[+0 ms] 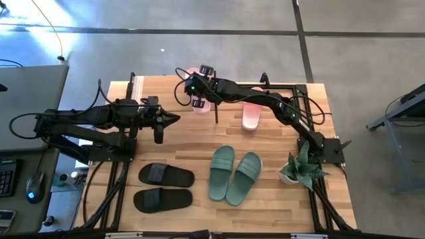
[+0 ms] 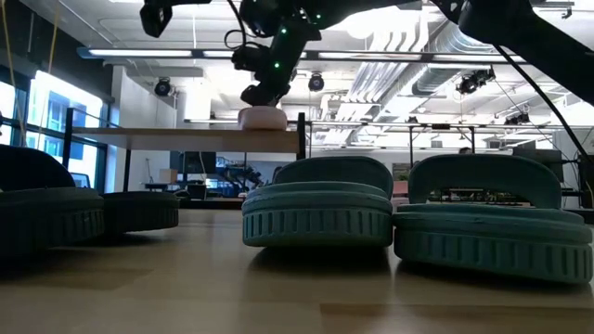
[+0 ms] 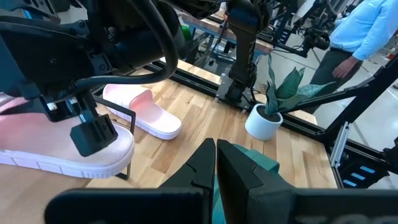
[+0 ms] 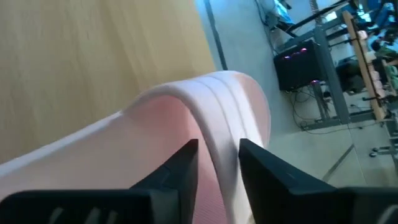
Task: Pick and place slides into the shelf
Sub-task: Put the pink right slide on the shelf
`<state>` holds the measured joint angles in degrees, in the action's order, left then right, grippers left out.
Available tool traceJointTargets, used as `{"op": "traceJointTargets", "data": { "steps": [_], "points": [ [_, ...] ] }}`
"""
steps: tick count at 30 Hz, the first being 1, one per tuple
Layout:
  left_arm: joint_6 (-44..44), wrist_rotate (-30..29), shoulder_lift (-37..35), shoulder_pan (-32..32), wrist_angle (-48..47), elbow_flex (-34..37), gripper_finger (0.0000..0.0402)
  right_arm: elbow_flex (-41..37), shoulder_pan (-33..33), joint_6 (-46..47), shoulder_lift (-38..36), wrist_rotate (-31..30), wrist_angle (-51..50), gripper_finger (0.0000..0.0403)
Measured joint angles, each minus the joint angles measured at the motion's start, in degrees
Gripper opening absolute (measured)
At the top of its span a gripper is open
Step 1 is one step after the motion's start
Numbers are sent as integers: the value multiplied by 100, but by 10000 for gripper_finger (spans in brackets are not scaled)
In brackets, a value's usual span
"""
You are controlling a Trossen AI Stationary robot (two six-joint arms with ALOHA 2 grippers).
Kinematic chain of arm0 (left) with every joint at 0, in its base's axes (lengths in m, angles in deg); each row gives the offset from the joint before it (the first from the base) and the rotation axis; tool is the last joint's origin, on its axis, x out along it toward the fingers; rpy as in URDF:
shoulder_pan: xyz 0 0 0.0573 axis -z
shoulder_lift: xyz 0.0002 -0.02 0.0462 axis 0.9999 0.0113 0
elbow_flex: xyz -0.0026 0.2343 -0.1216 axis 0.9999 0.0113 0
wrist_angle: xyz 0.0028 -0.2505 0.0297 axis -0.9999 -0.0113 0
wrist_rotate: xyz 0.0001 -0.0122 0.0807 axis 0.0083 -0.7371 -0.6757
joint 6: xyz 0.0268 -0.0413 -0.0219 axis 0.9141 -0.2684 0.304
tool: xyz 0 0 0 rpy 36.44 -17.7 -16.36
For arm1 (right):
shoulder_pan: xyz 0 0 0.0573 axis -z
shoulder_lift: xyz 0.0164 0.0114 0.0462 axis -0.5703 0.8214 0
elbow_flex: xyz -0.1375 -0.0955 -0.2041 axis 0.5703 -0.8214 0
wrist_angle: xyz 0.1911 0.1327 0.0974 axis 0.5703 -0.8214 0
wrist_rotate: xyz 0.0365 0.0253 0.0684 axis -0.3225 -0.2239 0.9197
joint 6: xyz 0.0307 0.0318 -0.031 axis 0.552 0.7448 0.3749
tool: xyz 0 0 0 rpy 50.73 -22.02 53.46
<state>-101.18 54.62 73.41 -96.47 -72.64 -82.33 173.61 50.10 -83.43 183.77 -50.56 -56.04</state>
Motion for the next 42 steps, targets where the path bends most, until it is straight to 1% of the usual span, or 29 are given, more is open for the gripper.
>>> {"op": "traceJointTargets", "data": {
  "steps": [10, 14, 19, 25, 32, 37, 42],
  "points": [
    [0, 0, 0, 0, 0, 0, 5, 0, 0, -6, 0, -76, -65, 163],
    [0, 0, 1, 0, 0, 0, 5, 0, -38, -6, -26, -49, -177, 171],
    [13, 0, 2, 0, -2, 0, 5, 0, -141, -6, -220, 9, -418, 172],
    [24, 0, 2, 0, -4, -2, 5, 0, -368, 141, -665, 528, -1063, 172],
    [46, 0, 2, 0, -7, -2, 5, 2, -528, 638, -1442, 1579, -2068, 172],
    [188, -21, 2, 0, -3, -2, 5, 4, -511, 550, -2136, 1784, -2741, 172],
    [188, -22, 2, 0, -7, -2, 5, 4, -517, 363, -2920, 2230, -3405, 172]
  ]
}}
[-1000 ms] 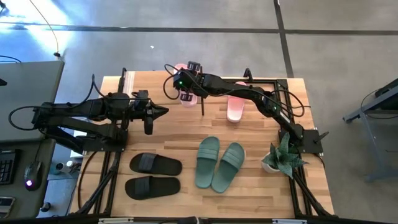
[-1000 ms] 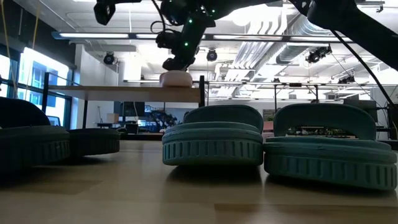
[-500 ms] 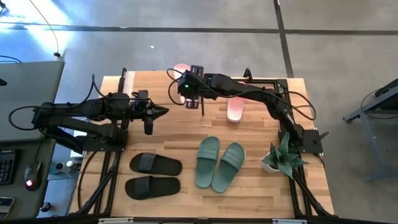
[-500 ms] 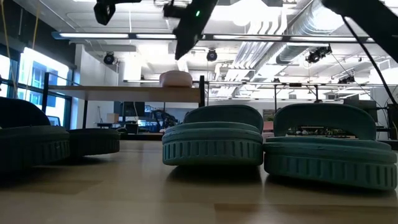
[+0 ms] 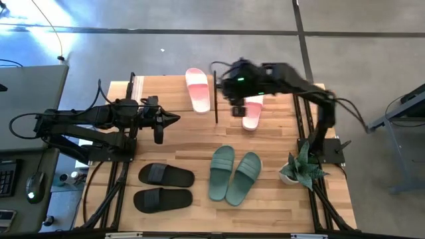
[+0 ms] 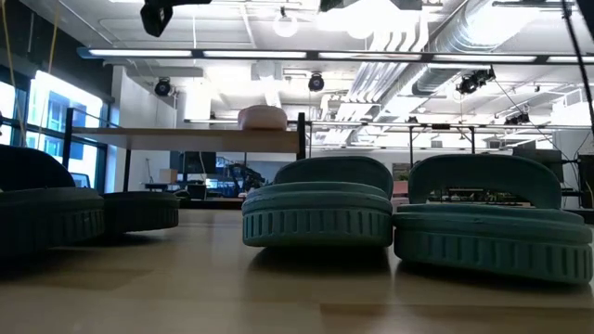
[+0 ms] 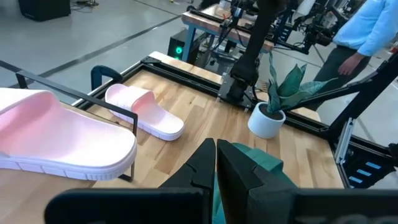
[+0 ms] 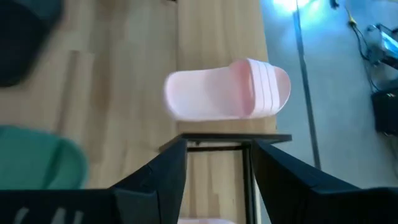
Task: Pick and place slides into the shelf
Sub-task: Put the pink right slide on the shelf
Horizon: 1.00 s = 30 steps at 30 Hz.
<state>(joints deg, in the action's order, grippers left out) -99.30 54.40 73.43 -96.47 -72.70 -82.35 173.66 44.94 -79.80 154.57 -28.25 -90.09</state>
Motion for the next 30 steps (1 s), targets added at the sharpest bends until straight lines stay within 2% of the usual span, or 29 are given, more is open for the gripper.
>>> {"op": "traceJointTargets", "data": {
  "steps": [4, 8, 12, 14, 16, 21, 26, 30],
  "points": [
    [0, 0, 0, 0, 2, 0, 5, 0, -35, 425, -589, -150, -547, 172],
    [0, 0, 0, 0, 2, 0, 5, 1, -160, 955, -1003, -1037, -1468, 172],
    [0, 0, 0, 0, 2, 0, 5, -350, -463, 1113, -1373, -1274, -1339, 172],
    [0, 0, 0, 0, 0, 0, 5, -647, -640, 1241, -1511, -1628, -1397, 172],
    [0, 0, 0, 0, 4, 0, 5, -1228, -745, 1491, -1687, -1973, -1380, 172],
    [4, 0, 0, 0, 2, 0, 5, -3325, -784, 1979, -2313, -2056, -704, 172],
    [104, -13, 0, 0, 5, 0, 5, -5890, -650, 1690, -2906, -2106, 1532, 172],
    [121, -13, 0, 0, 2, 0, 5, -7144, -455, 1477, -3065, -2403, 2779, 172]
  ]
}}
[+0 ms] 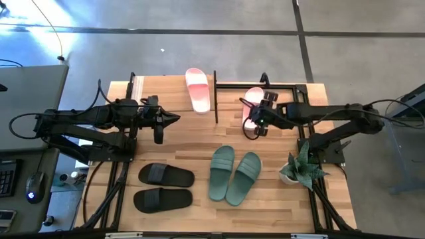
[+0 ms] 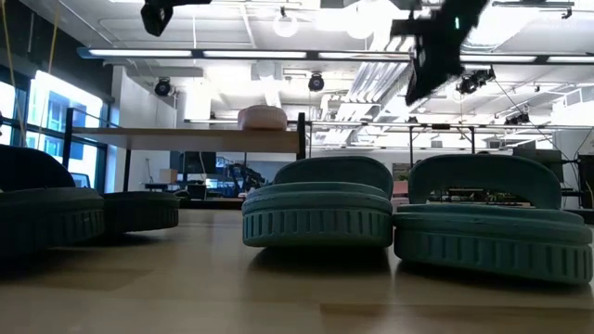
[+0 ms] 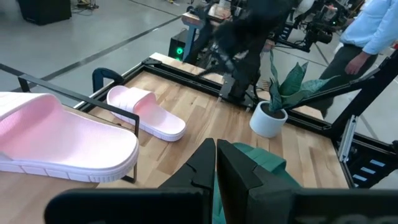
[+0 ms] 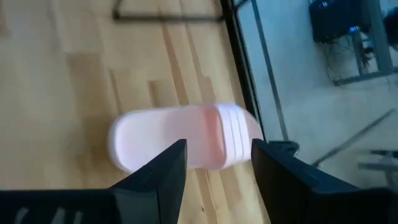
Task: Pick and place slides into the shelf
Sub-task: Put the pink right slide on the shelf
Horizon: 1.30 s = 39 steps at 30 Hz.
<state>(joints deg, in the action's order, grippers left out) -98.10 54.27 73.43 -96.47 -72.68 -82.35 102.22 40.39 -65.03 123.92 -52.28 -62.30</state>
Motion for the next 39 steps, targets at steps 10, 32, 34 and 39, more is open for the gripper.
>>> {"op": "traceJointTargets", "data": {
  "steps": [10, 32, 34, 39],
  "points": [
    [21, 2, 0, 0, -11, 0, 5, -1574, 1012, -211, -19, 639, 2051, 172],
    [70, -26, -2, 0, -474, 0, 5, -2016, 2099, -1446, 1241, 522, 3719, 172],
    [52, -26, 0, 0, -474, 0, 5, -2016, 2112, -1446, 1382, 286, 3735, 172],
    [52, -26, 0, 0, -474, 0, 5, -2016, 2141, -1468, 1653, -43, 3920, 172]
  ]
}}
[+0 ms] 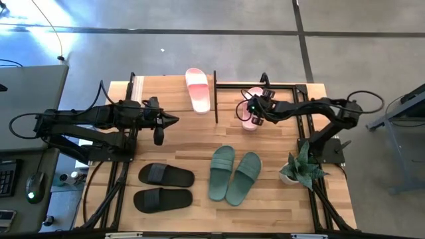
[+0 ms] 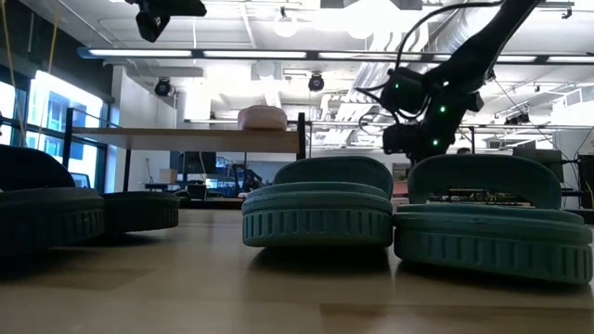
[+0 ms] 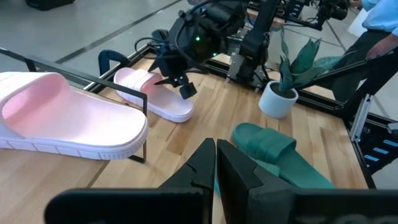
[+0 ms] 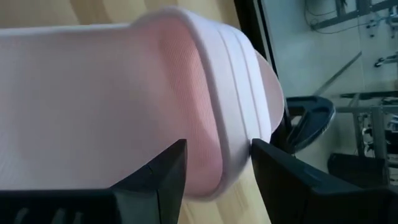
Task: Pick and place slides into the shelf
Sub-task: Put the pink right slide on the shelf
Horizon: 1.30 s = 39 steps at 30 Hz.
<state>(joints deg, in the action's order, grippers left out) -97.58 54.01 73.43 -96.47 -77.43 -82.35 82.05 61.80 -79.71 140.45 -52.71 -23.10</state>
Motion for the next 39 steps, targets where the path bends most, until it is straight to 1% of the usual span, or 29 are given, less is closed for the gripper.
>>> {"op": "traceJointTargets", "data": {
  "steps": [4, 11, 16, 20, 25, 28, 33, 39],
  "points": [
    [0, -2, 0, 0, 0, 0, 5, 0, 0, -38, 102, -123, 369, 172],
    [0, -4, -2, 0, 2, 0, 5, 2, 131, -230, 103, -46, 880, 172],
    [-1, -10, -1, 0, 2, 0, 5, 2, 353, -232, 103, 242, 857, 162],
    [-2, -13, 0, 0, 2, 0, 5, 2, 463, -194, 103, 270, 853, 141],
    [-3, -12, -1, 0, 4, 0, 5, 2, 518, 99, 103, 270, 822, 108],
    [-2, -11, -2, 0, 4, 0, 5, 5, 488, 236, 103, 271, 756, 76],
    [-6, -33, 0, 0, 4, 0, 5, 185, 474, 534, 103, 269, 389, 11],
    [-61, -105, 0, 0, 5, 0, 5, 526, 472, 643, 103, 281, -38, 7]
  ]
}}
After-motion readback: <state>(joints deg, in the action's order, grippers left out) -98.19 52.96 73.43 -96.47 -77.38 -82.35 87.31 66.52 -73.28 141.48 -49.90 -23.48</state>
